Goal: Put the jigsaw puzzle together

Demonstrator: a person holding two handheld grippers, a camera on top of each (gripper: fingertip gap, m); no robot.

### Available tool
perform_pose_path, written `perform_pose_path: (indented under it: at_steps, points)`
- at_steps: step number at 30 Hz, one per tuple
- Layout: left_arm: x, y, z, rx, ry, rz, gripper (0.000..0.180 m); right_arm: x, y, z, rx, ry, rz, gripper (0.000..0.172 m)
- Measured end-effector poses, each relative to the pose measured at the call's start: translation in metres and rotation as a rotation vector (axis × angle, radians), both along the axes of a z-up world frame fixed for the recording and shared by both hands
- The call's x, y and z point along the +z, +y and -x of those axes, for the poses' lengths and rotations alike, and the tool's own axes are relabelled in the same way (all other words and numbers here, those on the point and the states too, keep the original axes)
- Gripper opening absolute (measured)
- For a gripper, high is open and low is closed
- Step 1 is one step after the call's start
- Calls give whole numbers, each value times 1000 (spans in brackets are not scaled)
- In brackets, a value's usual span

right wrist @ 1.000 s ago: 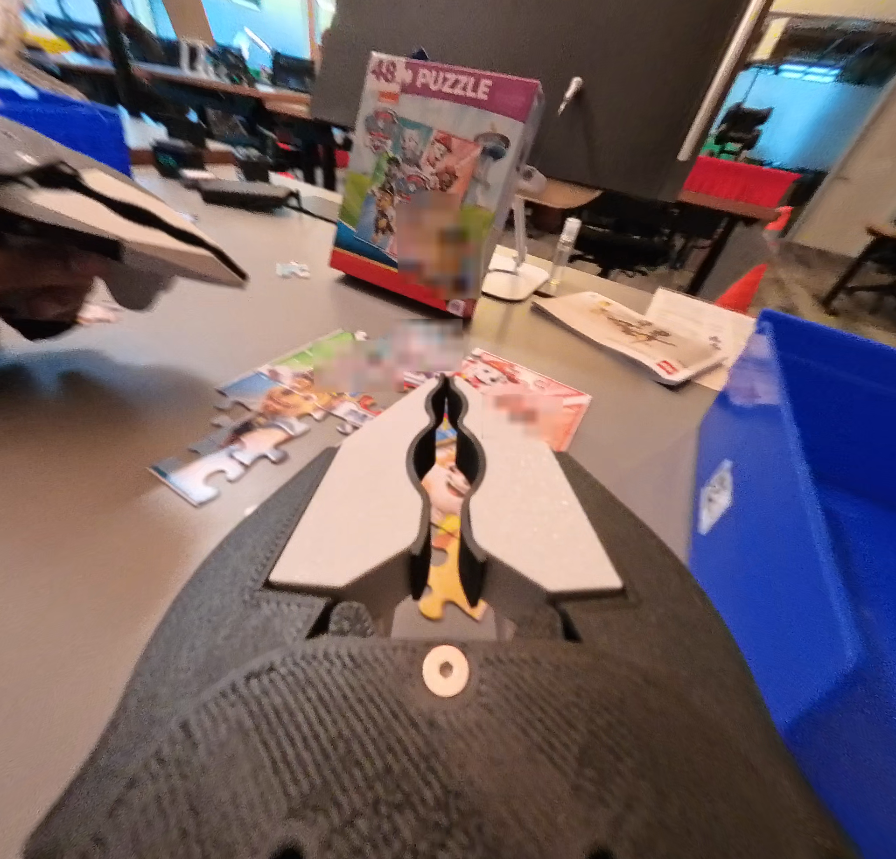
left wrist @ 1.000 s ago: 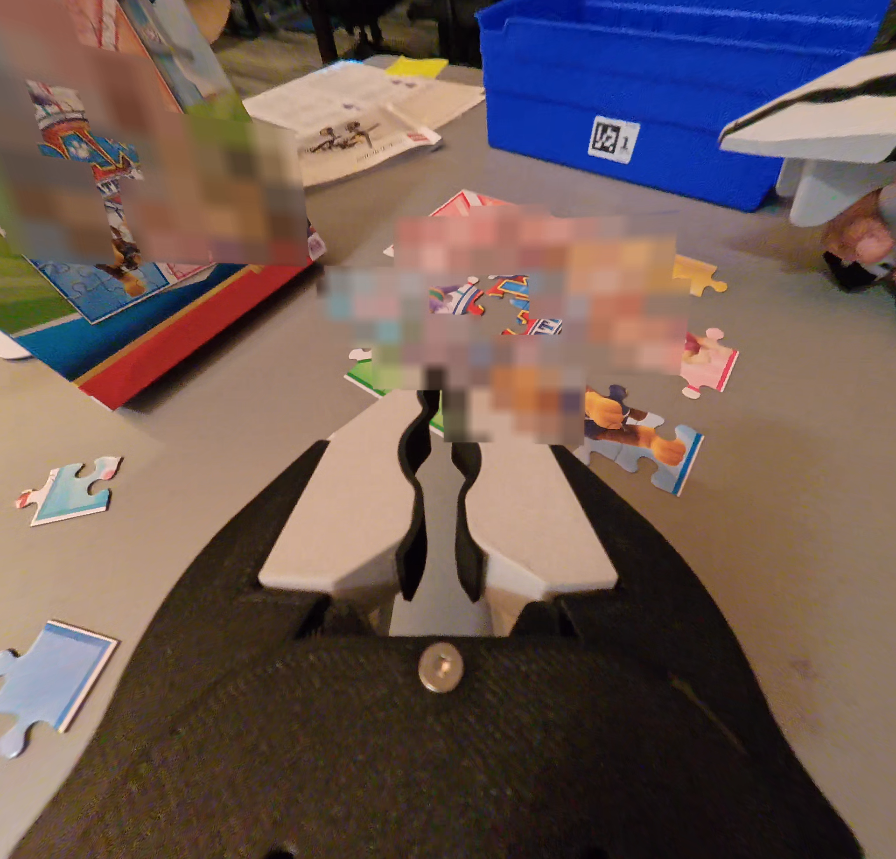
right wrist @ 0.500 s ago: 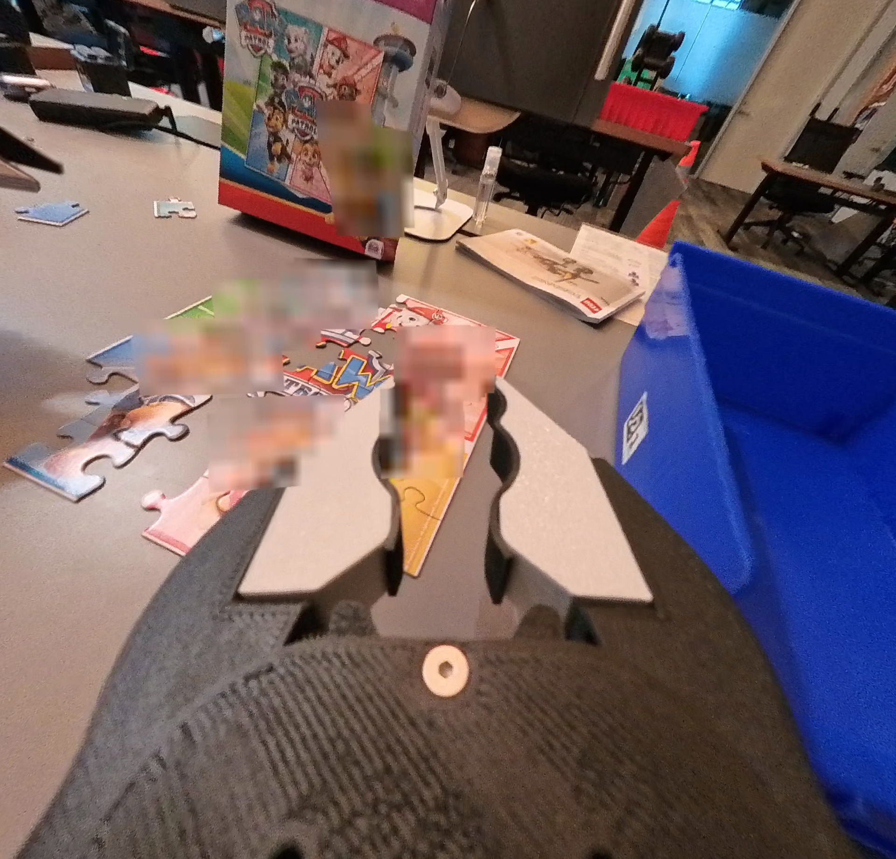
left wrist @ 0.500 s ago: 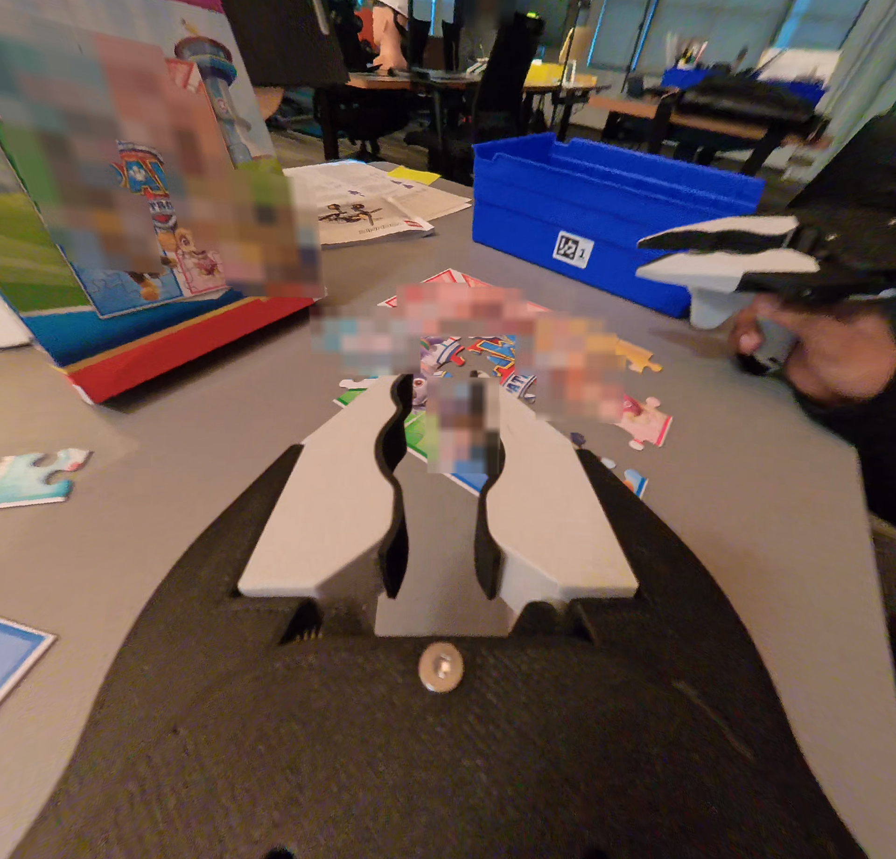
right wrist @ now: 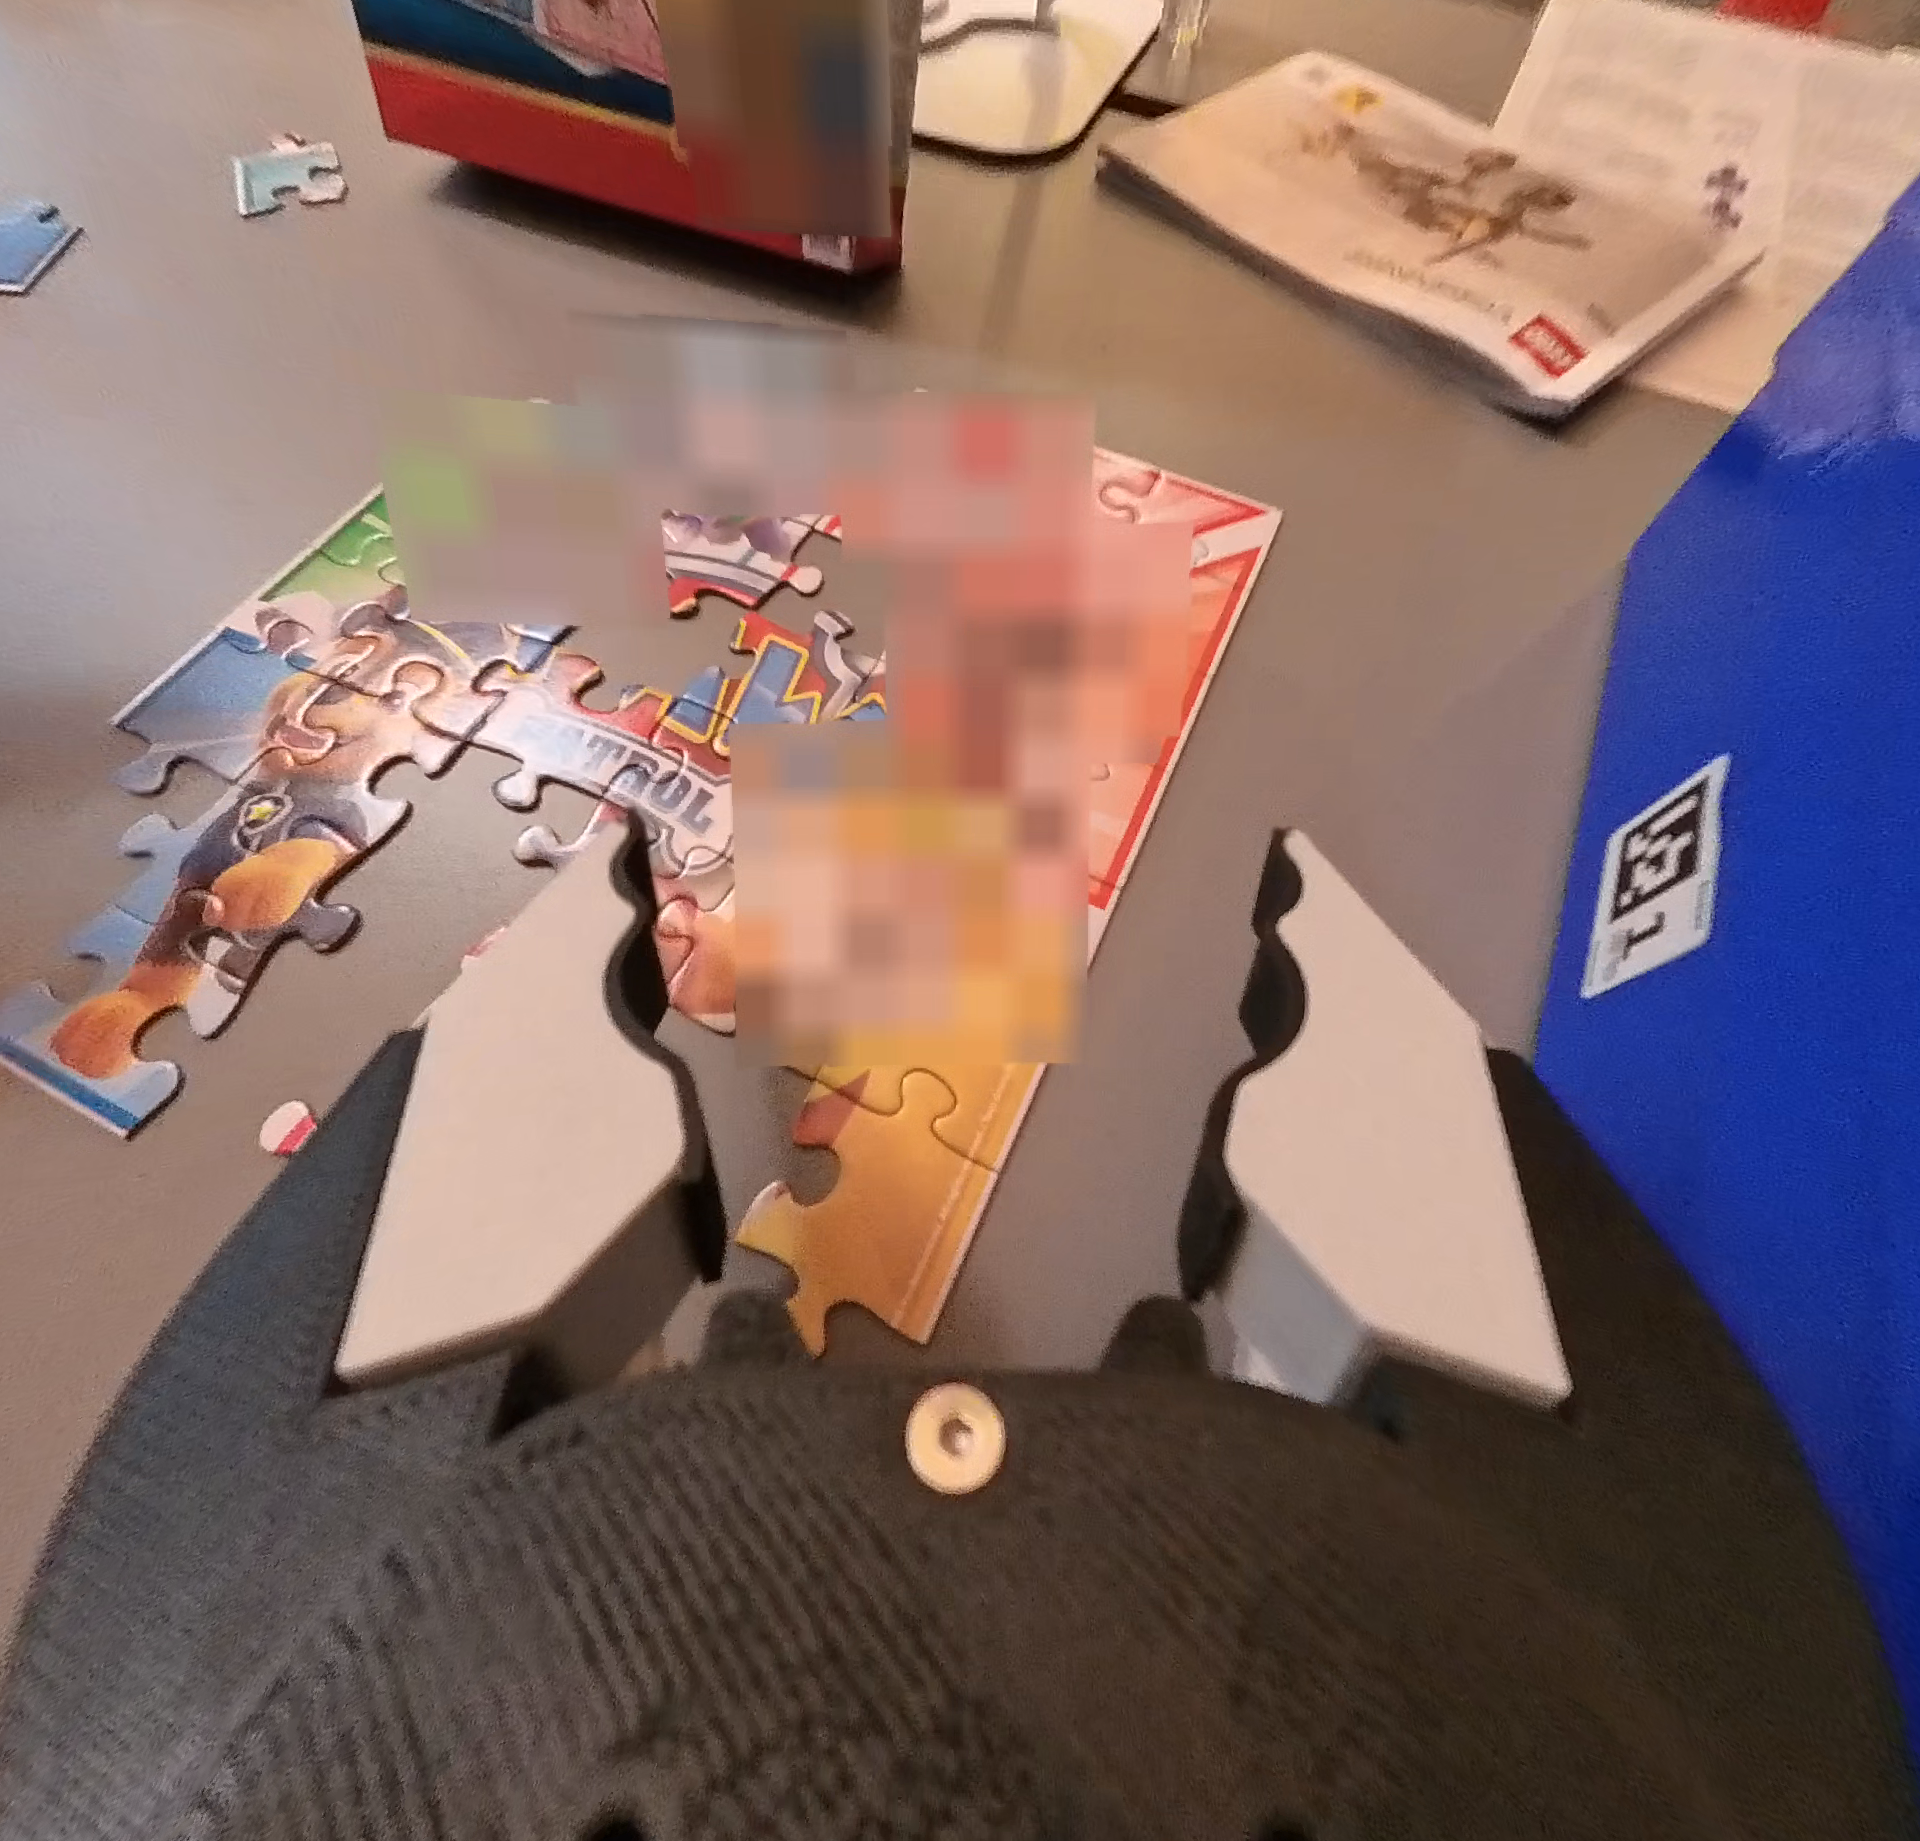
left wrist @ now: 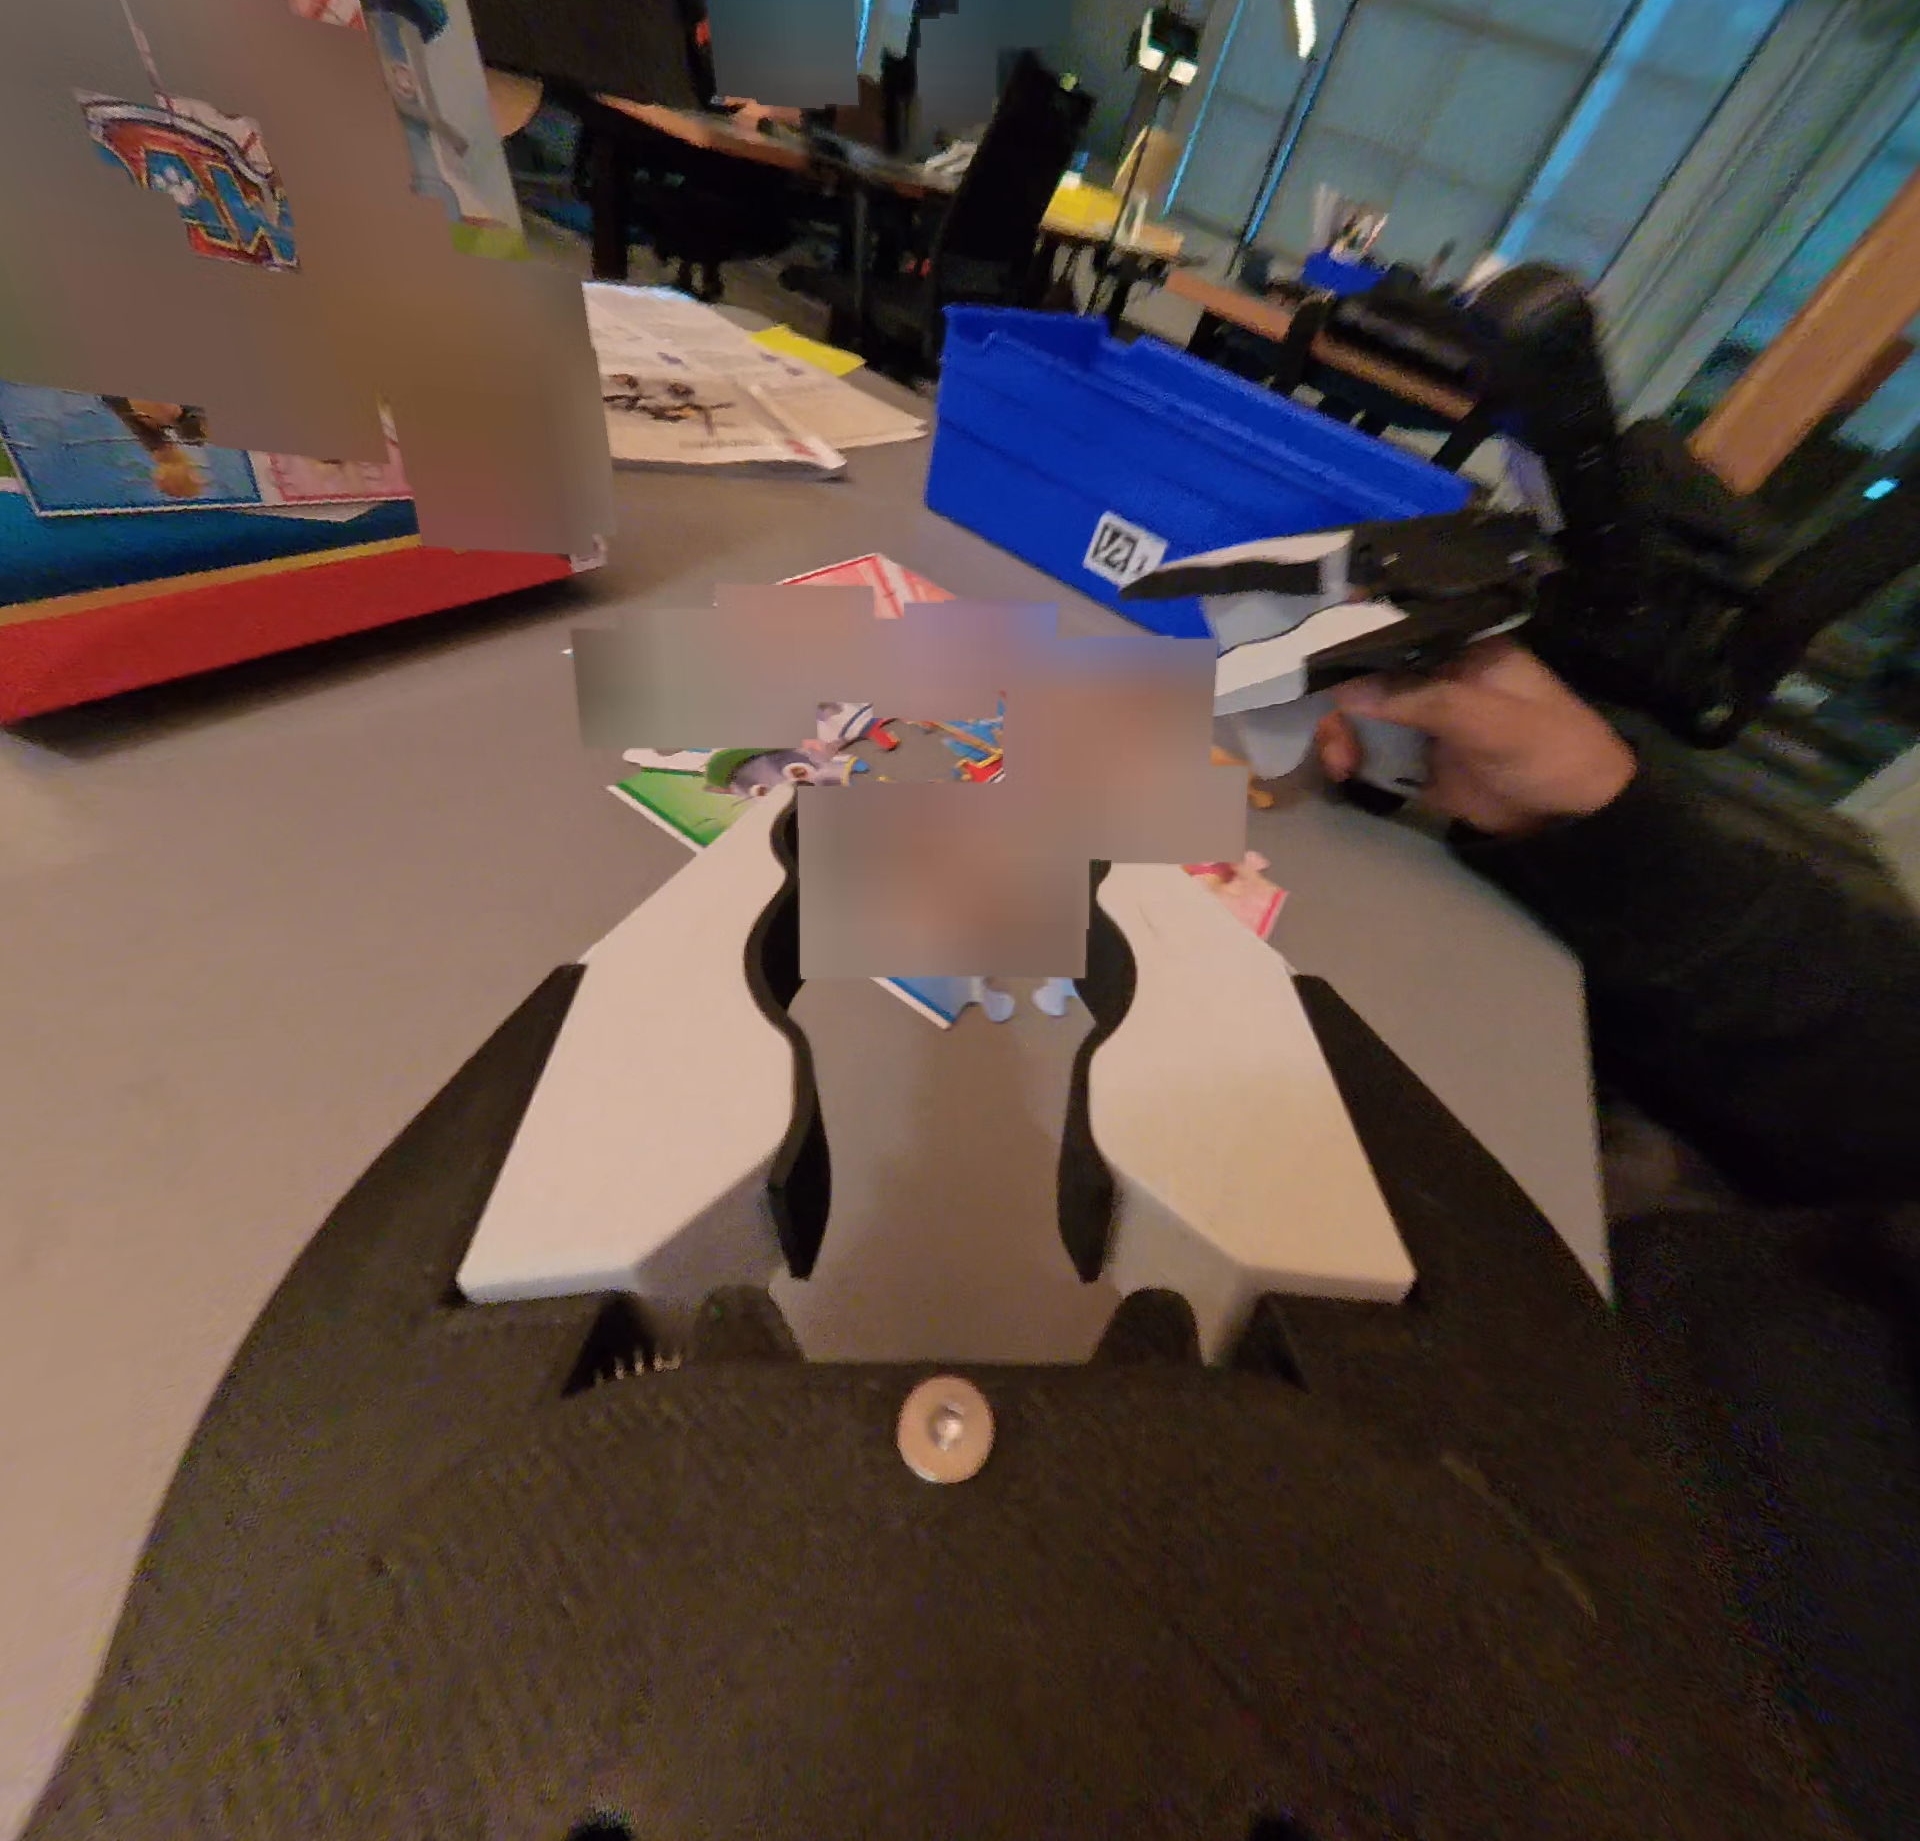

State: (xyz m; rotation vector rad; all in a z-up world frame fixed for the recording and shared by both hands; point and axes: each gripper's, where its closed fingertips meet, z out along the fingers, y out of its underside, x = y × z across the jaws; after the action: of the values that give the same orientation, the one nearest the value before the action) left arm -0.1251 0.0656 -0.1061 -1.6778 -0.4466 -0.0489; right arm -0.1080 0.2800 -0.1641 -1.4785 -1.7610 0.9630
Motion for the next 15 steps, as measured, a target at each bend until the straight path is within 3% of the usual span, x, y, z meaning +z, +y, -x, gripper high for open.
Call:
perform_pose_path:
  at_steps: [5, 15]
  points:
    - [10, -16, -9, 20, -38, -94, 45, -8, -7, -1, 18, -87, 189, 125]
    - [-23, -27, 32, 307, -170, 52, 49, -8, -2, 8, 23, -119, 345, 123]
